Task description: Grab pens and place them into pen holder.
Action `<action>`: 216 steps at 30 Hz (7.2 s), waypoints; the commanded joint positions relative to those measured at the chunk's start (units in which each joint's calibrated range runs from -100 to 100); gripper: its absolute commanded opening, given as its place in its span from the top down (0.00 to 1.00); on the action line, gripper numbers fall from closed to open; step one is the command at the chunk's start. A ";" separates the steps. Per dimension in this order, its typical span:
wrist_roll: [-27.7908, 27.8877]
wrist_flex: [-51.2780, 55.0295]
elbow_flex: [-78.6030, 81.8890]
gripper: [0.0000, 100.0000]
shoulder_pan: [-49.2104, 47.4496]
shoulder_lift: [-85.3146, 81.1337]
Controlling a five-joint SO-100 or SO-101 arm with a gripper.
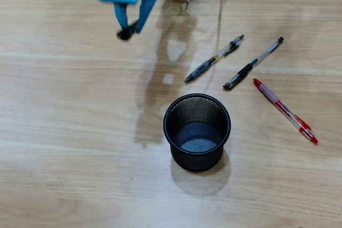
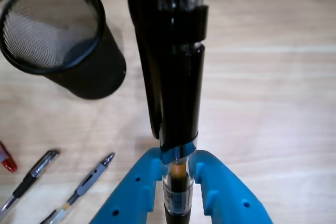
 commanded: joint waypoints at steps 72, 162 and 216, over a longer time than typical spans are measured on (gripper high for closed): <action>-0.77 -31.50 -17.26 0.87 -21.58 24.60; -37.58 5.04 -7.85 0.83 -39.69 47.79; -19.20 12.33 0.11 0.98 -20.66 3.45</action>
